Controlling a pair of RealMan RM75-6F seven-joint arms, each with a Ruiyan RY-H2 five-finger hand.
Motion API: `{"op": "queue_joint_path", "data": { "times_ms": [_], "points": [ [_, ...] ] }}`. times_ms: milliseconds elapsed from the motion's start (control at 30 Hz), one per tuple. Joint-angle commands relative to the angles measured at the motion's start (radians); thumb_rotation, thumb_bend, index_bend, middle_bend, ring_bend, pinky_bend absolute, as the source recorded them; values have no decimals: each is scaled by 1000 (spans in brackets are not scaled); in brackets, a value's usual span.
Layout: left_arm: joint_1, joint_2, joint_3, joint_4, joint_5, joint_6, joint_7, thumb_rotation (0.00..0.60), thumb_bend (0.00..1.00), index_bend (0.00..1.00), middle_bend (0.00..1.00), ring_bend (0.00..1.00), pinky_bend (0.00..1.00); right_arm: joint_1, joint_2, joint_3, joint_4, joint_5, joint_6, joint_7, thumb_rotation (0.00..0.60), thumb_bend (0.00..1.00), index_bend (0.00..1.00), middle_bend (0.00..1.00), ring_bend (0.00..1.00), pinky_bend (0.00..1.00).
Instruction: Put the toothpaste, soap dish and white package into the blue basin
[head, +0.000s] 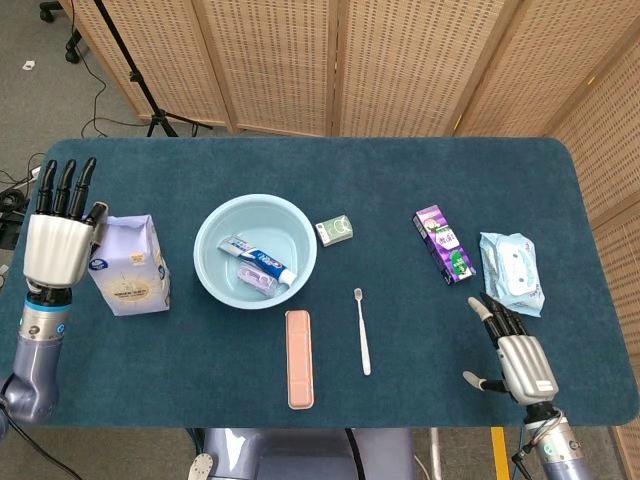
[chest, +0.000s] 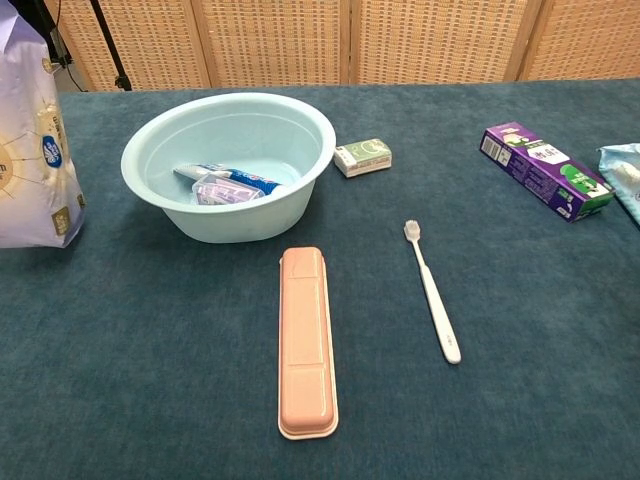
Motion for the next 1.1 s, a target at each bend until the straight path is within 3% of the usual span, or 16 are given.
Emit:
{"op": "queue_joint_path", "data": {
  "times_ms": [33, 500, 833, 1100],
  "points": [
    [-11, 16, -11, -23, -1, 0, 12, 600, 500, 818, 97, 36, 25, 1, 0, 0, 1, 1, -2, 1, 600, 80, 29, 0, 0, 81],
    [-88, 58, -72, -136, -14, -41, 98, 600, 500, 818, 97, 36, 25, 4, 9, 10, 8, 24, -12, 33, 600, 81, 29, 0, 0, 81],
    [-195, 62, -159, -162, -73, -117, 164, 600, 500, 818, 97, 36, 25, 16, 14, 26, 32, 69, -47, 83, 600, 81, 29, 0, 0, 81],
    [-264, 43, -183, -173, -78, -144, 204, 600, 501, 818, 97, 36, 25, 20, 27, 41, 44, 102, -65, 127, 600, 80, 29, 0, 0, 81]
  ]
}}
